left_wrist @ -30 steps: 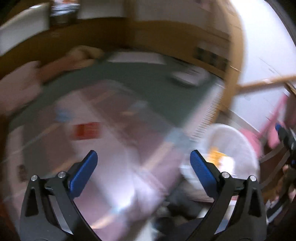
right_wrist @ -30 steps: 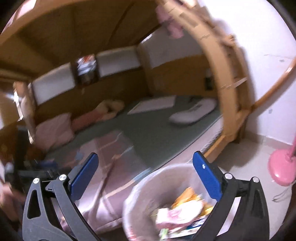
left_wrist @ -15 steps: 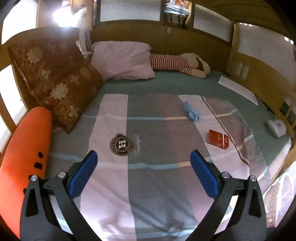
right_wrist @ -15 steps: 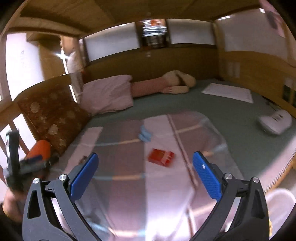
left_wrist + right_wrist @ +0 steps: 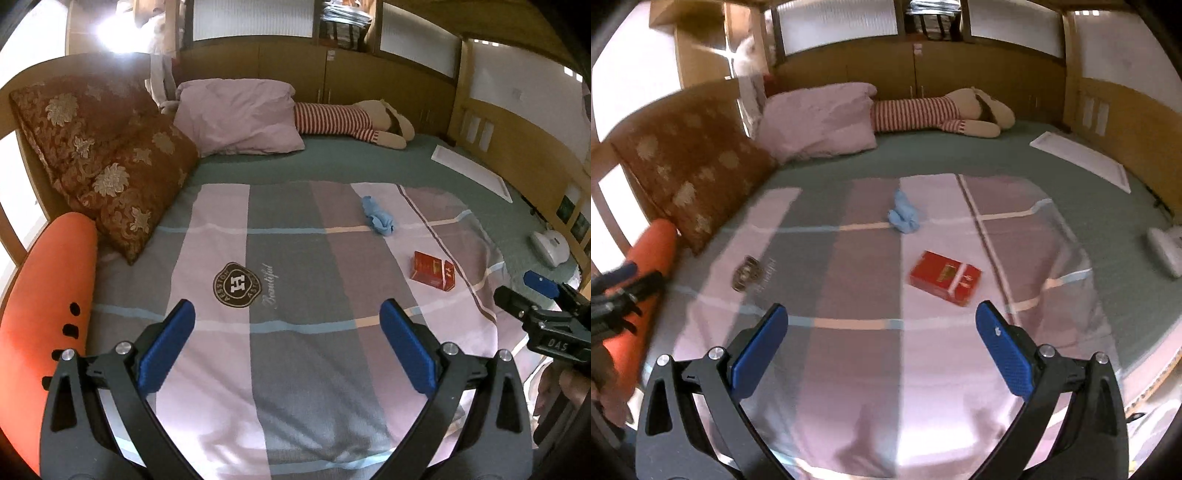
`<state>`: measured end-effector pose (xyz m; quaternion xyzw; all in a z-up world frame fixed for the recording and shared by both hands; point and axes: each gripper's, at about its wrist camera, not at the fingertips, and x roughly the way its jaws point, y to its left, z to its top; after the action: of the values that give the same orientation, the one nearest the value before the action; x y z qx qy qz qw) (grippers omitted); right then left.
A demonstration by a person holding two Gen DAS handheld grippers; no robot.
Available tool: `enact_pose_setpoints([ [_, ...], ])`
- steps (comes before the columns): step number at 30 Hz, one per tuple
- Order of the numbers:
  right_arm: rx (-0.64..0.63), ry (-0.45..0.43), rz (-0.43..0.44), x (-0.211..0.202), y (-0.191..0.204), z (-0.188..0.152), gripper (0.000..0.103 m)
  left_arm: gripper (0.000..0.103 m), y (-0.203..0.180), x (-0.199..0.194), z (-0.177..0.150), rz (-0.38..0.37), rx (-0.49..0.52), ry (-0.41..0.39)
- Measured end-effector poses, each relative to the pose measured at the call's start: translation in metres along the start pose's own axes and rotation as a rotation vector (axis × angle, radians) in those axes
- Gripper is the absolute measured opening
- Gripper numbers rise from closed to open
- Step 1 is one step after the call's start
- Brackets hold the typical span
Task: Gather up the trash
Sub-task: 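Move both open tools back above the blue cloth and red box, then grasp the red cigarette box with the right tool while the left tool grasps the blue cloth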
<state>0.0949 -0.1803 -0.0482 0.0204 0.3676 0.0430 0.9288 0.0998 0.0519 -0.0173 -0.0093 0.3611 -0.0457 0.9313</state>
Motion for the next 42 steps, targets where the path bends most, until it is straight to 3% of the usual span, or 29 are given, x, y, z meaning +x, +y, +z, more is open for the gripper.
enact_pose_setpoints([
  [7, -0.139, 0.093, 0.000, 0.043, -0.040, 0.014, 0.099, 0.100, 0.005, 0.002, 0.001, -0.015, -0.027, 0.018],
  [14, -0.570, 0.237, 0.029, 0.137, -0.034, 0.014, 0.099, 0.100, 0.008, 0.010, 0.002, -0.017, -0.043, 0.040],
  [17, -0.638, 0.313, 0.028, 0.167, -0.038, 0.018, 0.099, 0.100, 0.010, 0.015, 0.002, -0.020, -0.051, 0.053],
  [19, -0.627, 0.335, 0.024, 0.183, -0.046, 0.028, 0.099, 0.100, 0.012, 0.017, 0.002, -0.026, -0.060, 0.062],
  [23, -0.580, 0.399, 0.105, 0.207, -0.055, 0.044, 0.099, 0.100, 0.009, 0.024, 0.002, -0.036, -0.056, 0.081],
  [25, -0.587, 0.423, 0.102, 0.220, -0.056, 0.044, 0.099, 0.100, 0.006, 0.027, 0.002, -0.039, -0.046, 0.088],
  [30, -0.457, 0.508, 0.160, 0.249, -0.070, 0.033, 0.097, 0.100, -0.001, 0.032, -0.001, -0.031, -0.023, 0.100],
  [31, -0.421, 0.484, 0.173, 0.246, -0.070, 0.033, 0.095, 0.100, -0.001, 0.033, -0.001, -0.030, -0.022, 0.102],
  [33, -0.352, 0.454, 0.164, 0.237, -0.069, 0.032, 0.074, 0.100, -0.001, 0.036, -0.003, -0.029, -0.026, 0.110],
  [35, -0.278, 0.430, 0.197, 0.222, -0.063, 0.029, 0.065, 0.100, -0.002, 0.040, -0.003, -0.034, -0.031, 0.123],
  [39, -0.092, 0.346, 0.189, 0.174, -0.049, 0.020, 0.064, 0.100, -0.013, 0.055, -0.004, -0.030, -0.021, 0.147],
  [42, -0.010, 0.295, 0.079, 0.135, -0.046, 0.032, 0.064, 0.100, -0.031, 0.077, 0.002, -0.033, 0.022, 0.173],
])
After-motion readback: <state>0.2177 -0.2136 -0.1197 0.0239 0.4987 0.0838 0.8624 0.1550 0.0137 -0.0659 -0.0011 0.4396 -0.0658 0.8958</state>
